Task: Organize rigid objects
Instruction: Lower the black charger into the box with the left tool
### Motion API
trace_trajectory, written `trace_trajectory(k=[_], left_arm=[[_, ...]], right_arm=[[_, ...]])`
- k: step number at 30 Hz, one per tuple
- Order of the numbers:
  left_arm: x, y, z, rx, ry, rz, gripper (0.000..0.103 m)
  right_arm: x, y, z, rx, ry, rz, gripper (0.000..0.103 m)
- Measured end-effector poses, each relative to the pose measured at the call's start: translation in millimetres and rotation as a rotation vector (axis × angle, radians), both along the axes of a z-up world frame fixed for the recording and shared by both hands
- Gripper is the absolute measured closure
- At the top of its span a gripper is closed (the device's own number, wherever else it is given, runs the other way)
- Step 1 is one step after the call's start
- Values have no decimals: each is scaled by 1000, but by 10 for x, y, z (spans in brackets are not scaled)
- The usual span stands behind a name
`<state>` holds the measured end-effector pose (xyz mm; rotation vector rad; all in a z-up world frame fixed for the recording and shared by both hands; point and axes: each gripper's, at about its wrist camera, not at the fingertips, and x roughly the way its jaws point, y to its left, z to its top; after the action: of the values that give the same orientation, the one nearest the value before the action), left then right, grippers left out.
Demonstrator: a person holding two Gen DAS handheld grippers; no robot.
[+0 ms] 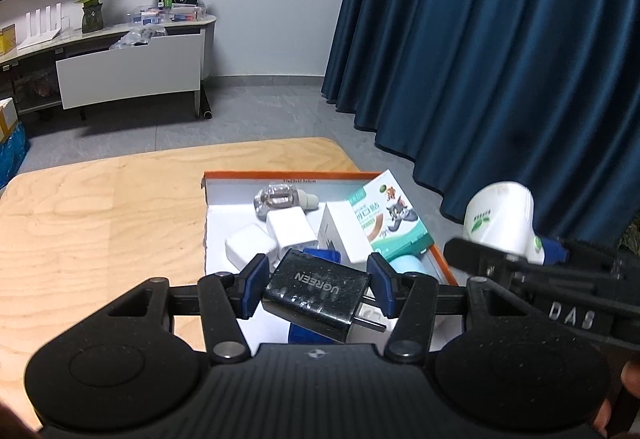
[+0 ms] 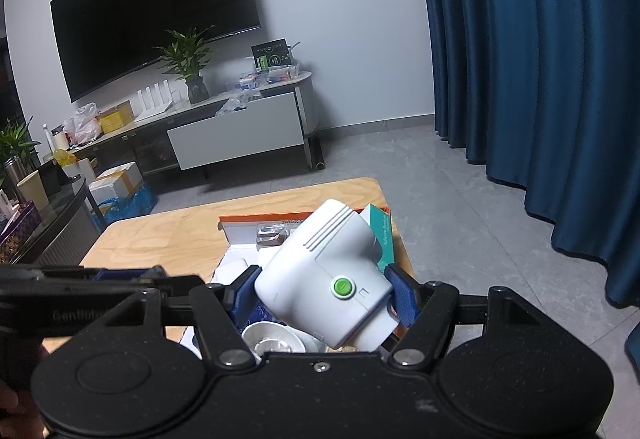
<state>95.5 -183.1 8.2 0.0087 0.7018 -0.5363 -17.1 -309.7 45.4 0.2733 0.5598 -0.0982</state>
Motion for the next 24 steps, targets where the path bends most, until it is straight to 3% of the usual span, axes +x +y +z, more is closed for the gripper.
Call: trace_trajectory(k=[24], left_arm=[[246, -172, 71, 9, -12, -16, 49]], right_arm=[[119, -20, -43, 27, 8, 11, 23]])
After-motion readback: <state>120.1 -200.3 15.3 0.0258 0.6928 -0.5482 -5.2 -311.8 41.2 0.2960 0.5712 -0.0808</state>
